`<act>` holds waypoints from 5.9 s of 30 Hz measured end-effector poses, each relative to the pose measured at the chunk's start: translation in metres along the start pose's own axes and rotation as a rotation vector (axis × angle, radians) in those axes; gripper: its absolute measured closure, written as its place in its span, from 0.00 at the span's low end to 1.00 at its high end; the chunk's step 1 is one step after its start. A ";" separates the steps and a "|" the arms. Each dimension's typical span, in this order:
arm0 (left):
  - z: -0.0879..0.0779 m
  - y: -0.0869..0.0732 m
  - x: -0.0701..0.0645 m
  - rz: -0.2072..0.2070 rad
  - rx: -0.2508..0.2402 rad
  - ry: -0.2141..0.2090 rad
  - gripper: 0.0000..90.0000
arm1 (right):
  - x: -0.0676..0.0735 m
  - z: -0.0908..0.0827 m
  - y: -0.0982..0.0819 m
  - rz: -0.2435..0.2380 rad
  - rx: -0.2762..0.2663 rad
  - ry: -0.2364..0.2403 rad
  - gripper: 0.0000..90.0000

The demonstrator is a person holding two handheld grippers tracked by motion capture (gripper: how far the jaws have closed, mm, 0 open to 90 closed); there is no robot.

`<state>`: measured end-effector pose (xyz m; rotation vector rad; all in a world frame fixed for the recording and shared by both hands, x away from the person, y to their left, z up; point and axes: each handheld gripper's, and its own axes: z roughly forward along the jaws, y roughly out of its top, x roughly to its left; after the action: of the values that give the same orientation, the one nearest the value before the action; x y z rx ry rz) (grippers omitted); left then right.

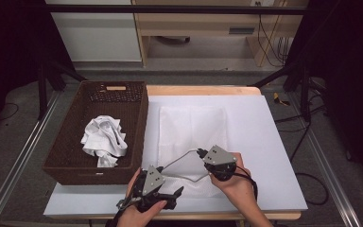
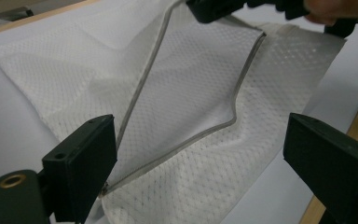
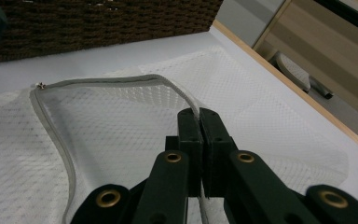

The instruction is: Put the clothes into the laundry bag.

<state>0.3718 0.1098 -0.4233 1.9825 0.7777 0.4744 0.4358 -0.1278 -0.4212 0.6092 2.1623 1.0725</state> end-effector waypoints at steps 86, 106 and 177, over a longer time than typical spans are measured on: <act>0.017 -0.004 0.276 -0.300 0.719 0.311 0.70 | -0.003 0.009 -0.017 -0.024 0.039 0.095 0.99; -0.028 0.031 0.262 -0.203 0.473 0.352 0.78 | -0.005 0.012 -0.021 -0.001 0.040 0.131 0.99; -0.038 0.150 0.069 0.118 0.186 -0.028 0.78 | -0.031 0.011 -0.038 0.285 -0.041 0.240 0.99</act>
<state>0.4491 0.1248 -0.2727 2.2127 0.7111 0.4563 0.4608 -0.1635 -0.4465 0.8247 2.2968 1.4002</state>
